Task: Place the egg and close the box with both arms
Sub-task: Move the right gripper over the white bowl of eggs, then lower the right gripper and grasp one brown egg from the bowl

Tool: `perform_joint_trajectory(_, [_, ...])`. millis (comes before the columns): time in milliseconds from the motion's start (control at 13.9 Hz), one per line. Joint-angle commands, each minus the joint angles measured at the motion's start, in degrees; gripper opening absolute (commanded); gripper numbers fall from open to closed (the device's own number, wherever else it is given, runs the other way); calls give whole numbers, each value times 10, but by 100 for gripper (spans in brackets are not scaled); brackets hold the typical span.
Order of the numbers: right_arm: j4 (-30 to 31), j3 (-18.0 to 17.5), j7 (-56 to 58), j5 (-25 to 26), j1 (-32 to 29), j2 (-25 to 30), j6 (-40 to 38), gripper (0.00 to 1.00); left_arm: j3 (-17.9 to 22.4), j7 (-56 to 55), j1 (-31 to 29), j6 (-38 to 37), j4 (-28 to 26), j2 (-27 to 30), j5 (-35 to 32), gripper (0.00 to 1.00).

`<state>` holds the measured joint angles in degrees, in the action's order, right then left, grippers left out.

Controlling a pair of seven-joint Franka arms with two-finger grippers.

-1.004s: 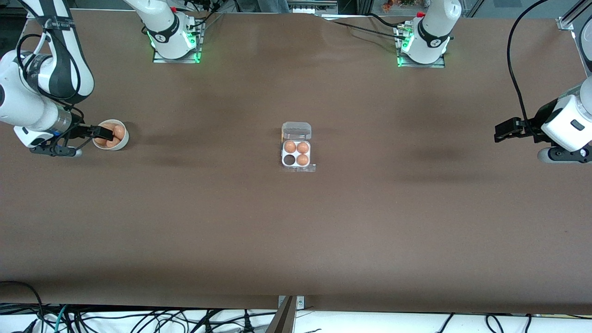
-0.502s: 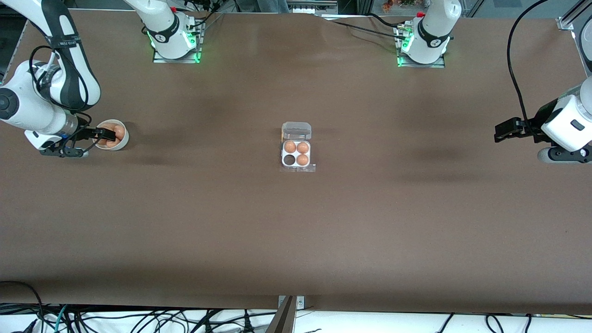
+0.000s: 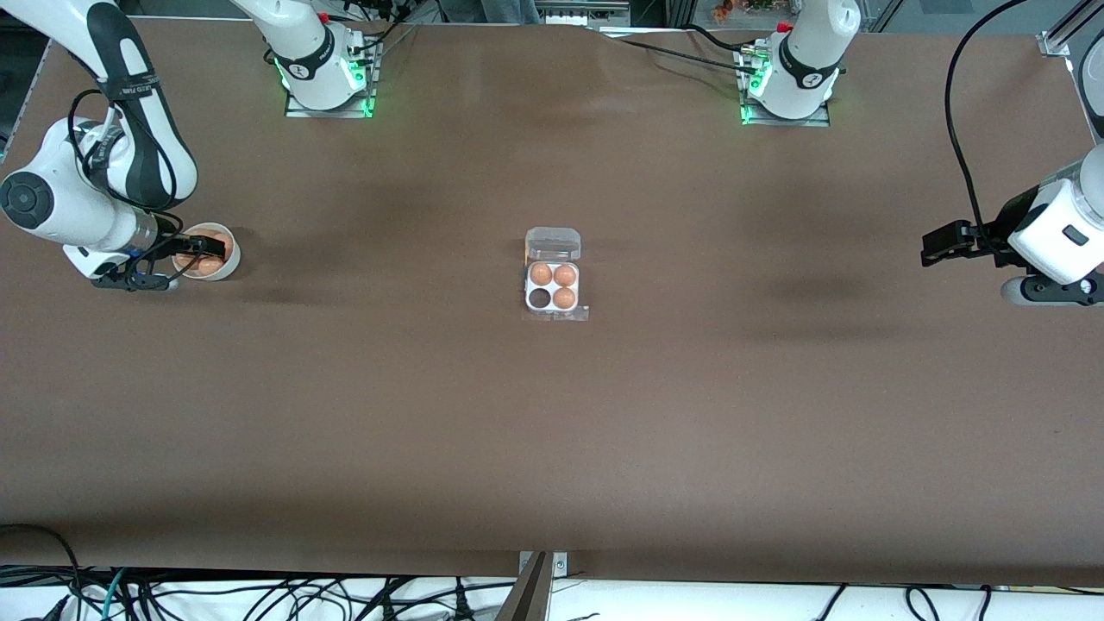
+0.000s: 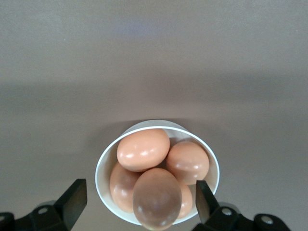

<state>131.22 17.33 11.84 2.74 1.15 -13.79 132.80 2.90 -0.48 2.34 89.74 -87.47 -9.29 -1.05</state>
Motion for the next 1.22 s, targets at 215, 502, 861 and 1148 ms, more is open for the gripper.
perform_joint_trajectory(215, [3,17,35,-1,-3,3,-7,88,0,7,0,-9,14,-4,5,100])
perform_joint_trajectory(502, [3,17,34,-1,-3,3,-15,77,0,7,-1,-9,13,-4,5,100])
perform_joint_trajectory(861, [1,17,26,-2,-1,2,-16,65,0,7,1,-9,14,-4,5,100])
perform_joint_trajectory(1148, [0,16,25,-4,0,2,-16,56,1,7,0,-9,14,-4,5,100])
